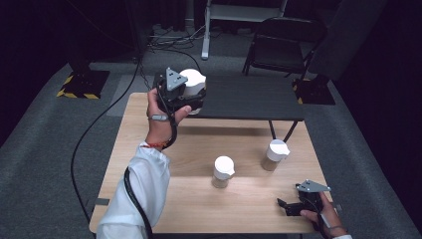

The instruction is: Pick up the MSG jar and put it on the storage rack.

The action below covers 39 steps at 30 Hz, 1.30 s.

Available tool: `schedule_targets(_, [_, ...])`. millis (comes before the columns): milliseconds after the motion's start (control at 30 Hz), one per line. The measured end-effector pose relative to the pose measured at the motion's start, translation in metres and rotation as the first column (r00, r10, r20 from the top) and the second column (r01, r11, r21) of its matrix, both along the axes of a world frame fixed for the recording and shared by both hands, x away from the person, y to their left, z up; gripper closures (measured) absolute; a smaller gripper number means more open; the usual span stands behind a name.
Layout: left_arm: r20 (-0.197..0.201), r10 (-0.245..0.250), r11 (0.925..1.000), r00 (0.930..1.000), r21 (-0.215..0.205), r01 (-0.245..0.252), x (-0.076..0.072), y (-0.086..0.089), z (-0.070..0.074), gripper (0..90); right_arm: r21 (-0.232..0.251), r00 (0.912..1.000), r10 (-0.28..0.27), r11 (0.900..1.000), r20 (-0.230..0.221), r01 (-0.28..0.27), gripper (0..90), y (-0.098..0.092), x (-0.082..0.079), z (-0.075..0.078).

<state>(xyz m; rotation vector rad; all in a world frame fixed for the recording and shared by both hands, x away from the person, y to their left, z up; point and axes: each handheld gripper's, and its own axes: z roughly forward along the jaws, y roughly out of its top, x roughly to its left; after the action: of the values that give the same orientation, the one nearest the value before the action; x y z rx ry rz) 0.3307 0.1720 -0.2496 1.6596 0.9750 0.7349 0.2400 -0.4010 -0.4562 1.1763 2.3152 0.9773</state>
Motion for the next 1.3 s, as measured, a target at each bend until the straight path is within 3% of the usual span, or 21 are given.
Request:
schedule_targets(367, [-0.023, 0.044, 0.9990, 0.9988, -0.005, -0.044, 0.019, -0.006, 0.002, 29.9, 0.000, 1.0000, 0.000, 1.000, 0.000, 0.000, 0.0, 0.000, 0.000, 0.000])
schedule_targets(700, [-0.041, 0.071, 0.9973, 0.9967, 0.023, -0.070, 0.034, -0.009, 0.007, 29.9, 0.000, 1.0000, 0.000, 1.000, 0.000, 0.000, 0.0, 0.000, 0.000, 0.000])
schedule_targets(867, [-0.052, 0.084, 0.9954, 0.9951, 0.050, -0.082, 0.039, -0.013, 0.009, 29.9, 0.000, 1.0000, 0.000, 1.000, 0.000, 0.000, 0.0, 0.000, 0.000, 0.000])
schedule_targets(1300, [-0.080, 0.105, 0.9934, 0.9913, 0.056, -0.100, 0.046, -0.013, 0.004, 29.8, 0.000, 1.0000, 0.001, 1.000, 0.000, -0.001, 0.0, 0.000, 0.000, 0.000])
